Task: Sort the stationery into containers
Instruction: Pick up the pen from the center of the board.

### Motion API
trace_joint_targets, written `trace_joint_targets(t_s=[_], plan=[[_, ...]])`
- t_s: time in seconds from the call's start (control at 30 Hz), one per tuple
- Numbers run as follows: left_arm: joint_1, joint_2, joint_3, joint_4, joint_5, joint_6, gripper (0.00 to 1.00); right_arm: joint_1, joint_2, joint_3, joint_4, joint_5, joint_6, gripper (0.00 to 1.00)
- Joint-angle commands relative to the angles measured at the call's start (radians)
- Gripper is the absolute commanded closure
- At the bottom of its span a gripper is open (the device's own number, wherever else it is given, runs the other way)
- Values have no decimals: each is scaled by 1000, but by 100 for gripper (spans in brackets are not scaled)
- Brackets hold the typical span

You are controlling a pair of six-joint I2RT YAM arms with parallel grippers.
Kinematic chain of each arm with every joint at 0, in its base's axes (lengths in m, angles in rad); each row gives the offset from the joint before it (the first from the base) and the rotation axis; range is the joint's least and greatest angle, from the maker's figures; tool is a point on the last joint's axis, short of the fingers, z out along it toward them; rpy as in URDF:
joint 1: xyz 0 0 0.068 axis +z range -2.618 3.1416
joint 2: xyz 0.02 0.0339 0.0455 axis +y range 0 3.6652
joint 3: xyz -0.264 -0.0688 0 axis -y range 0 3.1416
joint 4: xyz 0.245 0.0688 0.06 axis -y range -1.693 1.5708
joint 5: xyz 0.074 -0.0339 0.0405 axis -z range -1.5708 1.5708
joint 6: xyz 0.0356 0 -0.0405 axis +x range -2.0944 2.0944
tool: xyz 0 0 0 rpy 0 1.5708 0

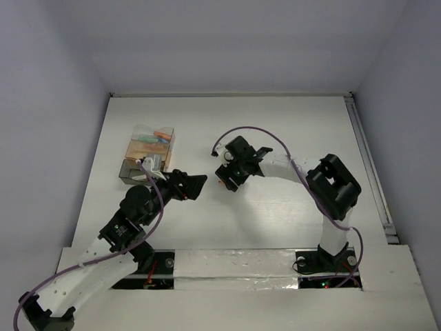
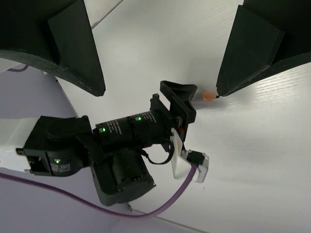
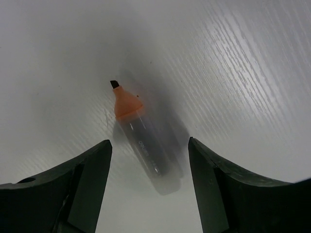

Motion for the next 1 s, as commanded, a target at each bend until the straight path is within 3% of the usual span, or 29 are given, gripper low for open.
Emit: trace_joint_targets(t_s=[0.0,0.1,0.2,0.23,0.33,0.37,0.47,0.63,0.67,0.97], plan=[[3,-23,-52,72,21,-33,1,-10,45,69,-20,-20,-29,31],[3,-28,-98,84,27,-51,1,-10,64,81,-14,-16,-32,32],[3,-15,-128,96,38,-63,10,-10,87,99,-9,-17,-33,37],[3,-11,-133,99,44,-66,19,-10,99,110,-19,-17,-30,41],[3,-5,-153,107,50,-71,31,-10,105,112,-3,-10,-27,64],[3,-3,-159,113,55,-74,32,-10,104,112,3,-2,-15,79],[3,14,-181,135,64,-86,34,-10,85,101,65,27,31,90],[3,66,-207,184,62,-89,50,-10,16,71,232,77,169,96],[3,78,-210,194,61,-89,52,-10,1,63,257,94,266,96],[3,267,-207,339,48,-94,60,-10,-203,-184,619,40,698,97]])
